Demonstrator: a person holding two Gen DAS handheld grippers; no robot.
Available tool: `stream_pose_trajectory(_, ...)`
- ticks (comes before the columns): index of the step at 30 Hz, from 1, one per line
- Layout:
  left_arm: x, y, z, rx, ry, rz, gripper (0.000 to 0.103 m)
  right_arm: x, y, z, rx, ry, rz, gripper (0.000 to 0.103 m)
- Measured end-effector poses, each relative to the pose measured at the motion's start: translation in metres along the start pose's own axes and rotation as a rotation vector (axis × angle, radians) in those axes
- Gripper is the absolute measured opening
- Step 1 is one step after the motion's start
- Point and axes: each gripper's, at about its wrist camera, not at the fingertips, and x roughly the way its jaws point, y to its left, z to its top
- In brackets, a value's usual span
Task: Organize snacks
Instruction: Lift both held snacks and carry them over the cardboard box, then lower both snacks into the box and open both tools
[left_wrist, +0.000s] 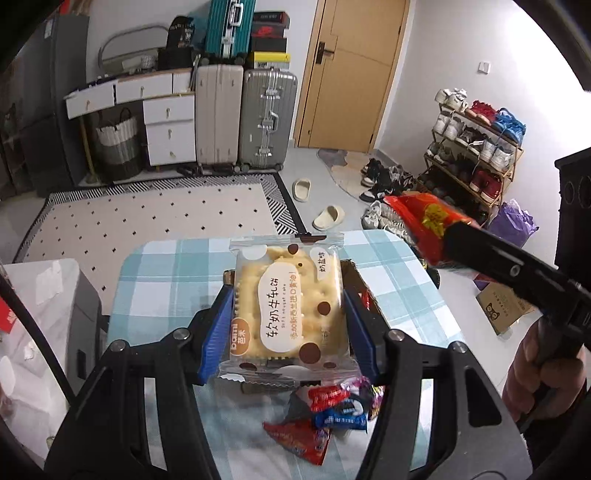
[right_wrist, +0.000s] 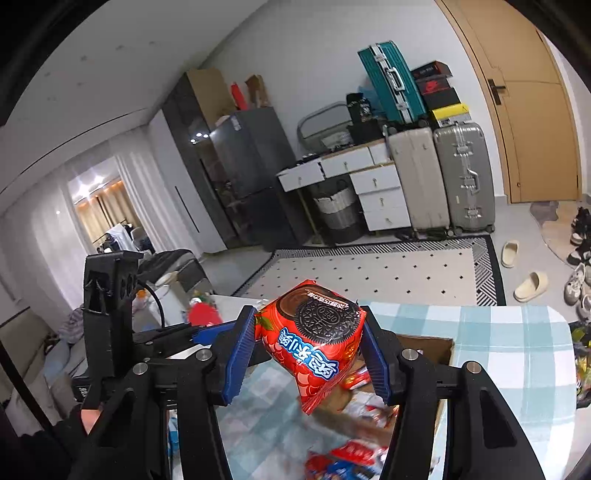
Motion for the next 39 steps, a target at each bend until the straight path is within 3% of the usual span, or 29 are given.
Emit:
stream_pose_trajectory(7, 0.09, 0.009, 0.005, -0.001, 0.094, -0.009, 0.055, 0.061, -0.042, -0.007, -0.021, 0.076, -0.084, 0.055)
stream_pose_trajectory(18, 0.183, 0.033, -0.018, -0.016, 0.2, 0.003, 0.055, 0.133, -0.095, -0.034, -0.017, 0.214, -0.127, 0.055)
stream_pose_trajectory(30, 0.217, 0.049, -0.026, -0.031, 0.213, -0.015, 0.055, 0.168, -0.109, -0.052, -0.021, 0.287, -0.129, 0.056)
stream_pose_trajectory(33, 0.213, 0.051, -0.03, -0.04, 0.208, -0.022, 0.055, 0.169, -0.108, -0.054, -0.044, 0.278, -0.171, 0.063)
stream_pose_trajectory(39, 0.186, 0.053, -0.038, -0.043, 0.188, -0.006, 0.057, 0.155, -0.104, -0.053, -0.039, 0.265, -0.16, 0.072)
